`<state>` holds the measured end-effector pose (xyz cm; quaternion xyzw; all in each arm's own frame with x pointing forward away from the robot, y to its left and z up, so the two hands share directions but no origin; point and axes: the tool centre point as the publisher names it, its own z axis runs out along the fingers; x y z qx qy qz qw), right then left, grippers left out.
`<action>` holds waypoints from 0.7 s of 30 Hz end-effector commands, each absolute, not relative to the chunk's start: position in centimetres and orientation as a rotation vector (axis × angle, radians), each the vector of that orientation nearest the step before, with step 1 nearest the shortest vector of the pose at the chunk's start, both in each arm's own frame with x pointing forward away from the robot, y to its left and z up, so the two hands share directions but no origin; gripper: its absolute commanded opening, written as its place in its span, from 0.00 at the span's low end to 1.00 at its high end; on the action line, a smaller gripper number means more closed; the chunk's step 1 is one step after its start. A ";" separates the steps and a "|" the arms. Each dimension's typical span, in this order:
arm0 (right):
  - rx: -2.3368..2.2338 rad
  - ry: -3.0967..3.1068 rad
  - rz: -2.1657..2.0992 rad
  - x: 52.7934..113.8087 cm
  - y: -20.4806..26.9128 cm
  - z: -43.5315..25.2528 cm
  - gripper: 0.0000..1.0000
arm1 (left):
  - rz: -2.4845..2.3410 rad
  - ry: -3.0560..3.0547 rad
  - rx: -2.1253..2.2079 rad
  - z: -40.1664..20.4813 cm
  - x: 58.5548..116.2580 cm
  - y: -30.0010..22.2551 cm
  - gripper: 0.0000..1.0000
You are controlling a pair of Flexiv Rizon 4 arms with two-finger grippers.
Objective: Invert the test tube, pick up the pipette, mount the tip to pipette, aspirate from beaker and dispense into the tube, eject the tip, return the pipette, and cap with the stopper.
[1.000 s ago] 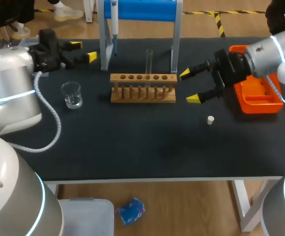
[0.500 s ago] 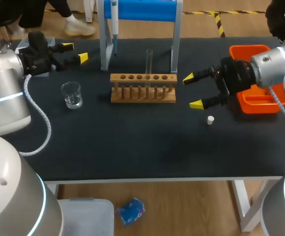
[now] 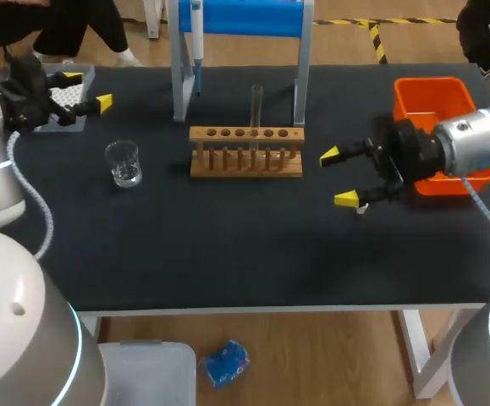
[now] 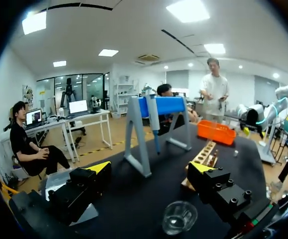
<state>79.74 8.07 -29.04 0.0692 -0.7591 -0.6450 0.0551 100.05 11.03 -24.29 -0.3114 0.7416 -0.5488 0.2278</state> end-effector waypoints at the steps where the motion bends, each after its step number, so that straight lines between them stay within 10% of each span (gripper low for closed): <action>1: 0.202 -2.299 -1.981 79.2 7.7 -29.3 1.00 | -1.527 2.085 -0.845 -23.8 100.1 11.8 1.00; 21: 0.202 -2.299 -1.981 79.2 7.7 -29.3 1.00 | -1.422 2.113 -0.927 -26.2 103.1 18.3 1.00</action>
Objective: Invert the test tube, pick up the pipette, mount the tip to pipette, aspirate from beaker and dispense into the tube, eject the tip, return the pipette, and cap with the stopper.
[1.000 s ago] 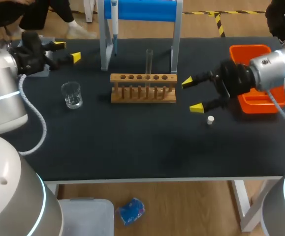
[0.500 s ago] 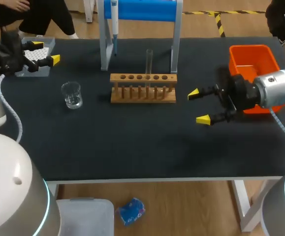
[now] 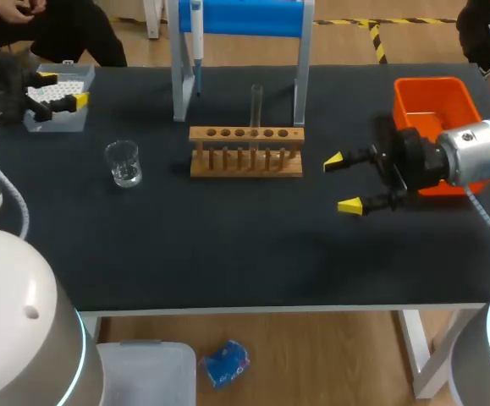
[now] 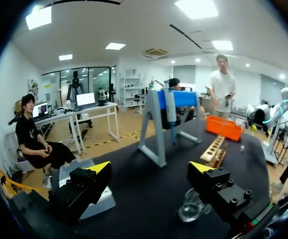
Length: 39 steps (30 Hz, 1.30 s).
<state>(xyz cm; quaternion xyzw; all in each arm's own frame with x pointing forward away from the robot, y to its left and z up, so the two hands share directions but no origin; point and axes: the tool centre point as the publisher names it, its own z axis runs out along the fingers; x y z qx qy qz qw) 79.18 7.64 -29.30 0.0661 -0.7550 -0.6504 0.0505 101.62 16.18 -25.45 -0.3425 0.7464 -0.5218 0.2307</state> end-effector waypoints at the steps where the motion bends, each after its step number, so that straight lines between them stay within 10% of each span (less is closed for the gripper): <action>1: 0.202 -2.299 -1.981 79.2 7.7 -29.3 1.00 | -1.415 2.111 -0.928 -26.4 103.3 18.7 1.00; 39: 0.202 -2.299 -1.981 79.2 7.7 -29.3 1.00 | -1.322 2.092 -1.086 -32.8 111.3 25.4 1.00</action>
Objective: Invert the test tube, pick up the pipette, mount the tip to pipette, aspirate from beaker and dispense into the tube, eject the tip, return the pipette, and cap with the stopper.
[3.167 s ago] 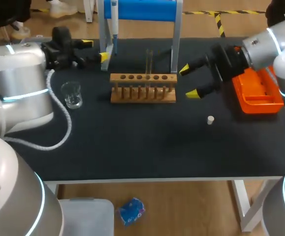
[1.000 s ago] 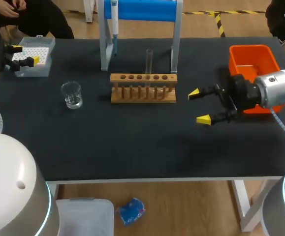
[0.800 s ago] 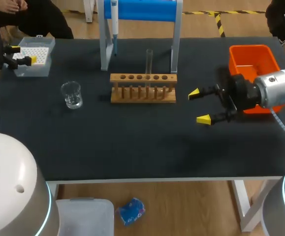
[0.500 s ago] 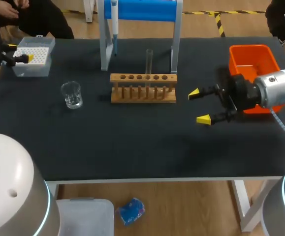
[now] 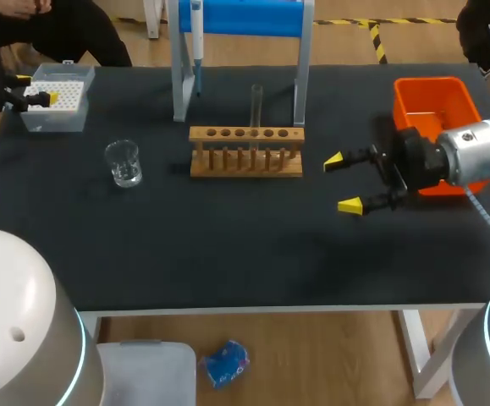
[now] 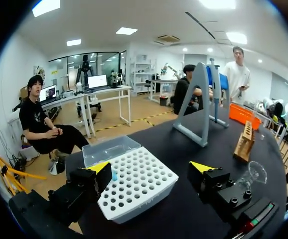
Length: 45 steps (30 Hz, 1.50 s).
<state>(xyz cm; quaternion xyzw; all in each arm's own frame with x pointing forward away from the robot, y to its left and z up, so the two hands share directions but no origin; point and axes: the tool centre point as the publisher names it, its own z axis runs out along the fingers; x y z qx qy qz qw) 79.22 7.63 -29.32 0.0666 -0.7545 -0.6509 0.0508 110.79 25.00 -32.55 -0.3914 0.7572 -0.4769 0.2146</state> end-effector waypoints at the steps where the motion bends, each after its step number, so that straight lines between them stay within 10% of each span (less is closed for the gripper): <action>1: 0.202 -2.299 -1.981 79.2 7.7 -29.3 1.00 | -1.331 2.093 -1.090 -32.9 111.4 25.6 1.00; 24: 0.202 -2.299 -1.981 79.2 7.7 -29.3 1.00 | -1.221 2.105 -1.091 -35.4 114.8 27.1 0.47; 45: 0.202 -2.299 -1.981 79.2 7.7 -29.3 1.00 | -1.197 2.107 -1.089 -35.9 116.1 27.6 0.42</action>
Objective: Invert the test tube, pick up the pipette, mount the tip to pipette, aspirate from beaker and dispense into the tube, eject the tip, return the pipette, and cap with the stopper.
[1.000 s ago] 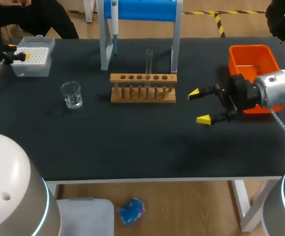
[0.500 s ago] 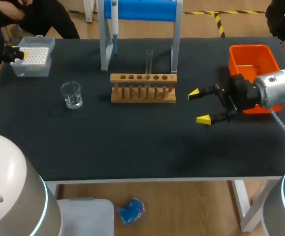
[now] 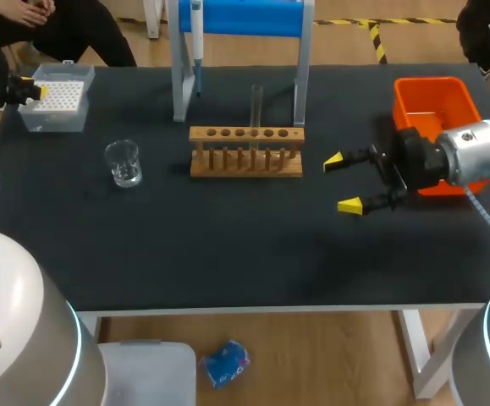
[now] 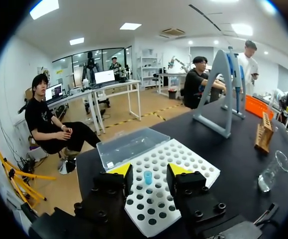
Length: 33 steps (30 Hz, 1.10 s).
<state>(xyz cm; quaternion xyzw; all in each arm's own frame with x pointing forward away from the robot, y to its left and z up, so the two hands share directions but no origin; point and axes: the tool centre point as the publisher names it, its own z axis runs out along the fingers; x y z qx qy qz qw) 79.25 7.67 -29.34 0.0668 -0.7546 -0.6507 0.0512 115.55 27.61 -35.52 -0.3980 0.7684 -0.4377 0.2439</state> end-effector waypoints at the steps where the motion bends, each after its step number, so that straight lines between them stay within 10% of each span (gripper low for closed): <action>1: 0.202 -2.299 -1.981 79.2 7.7 -29.3 1.00 | -1.197 2.108 -1.089 -35.9 116.1 27.6 0.43; 27: 0.202 -2.299 -1.981 79.2 7.7 -29.3 1.00 | -1.158 2.133 -1.085 -36.8 116.5 28.0 0.35; 33: 0.202 -2.299 -1.981 79.2 7.7 -29.3 1.00 | -1.155 2.138 -1.081 -36.8 116.5 28.0 0.08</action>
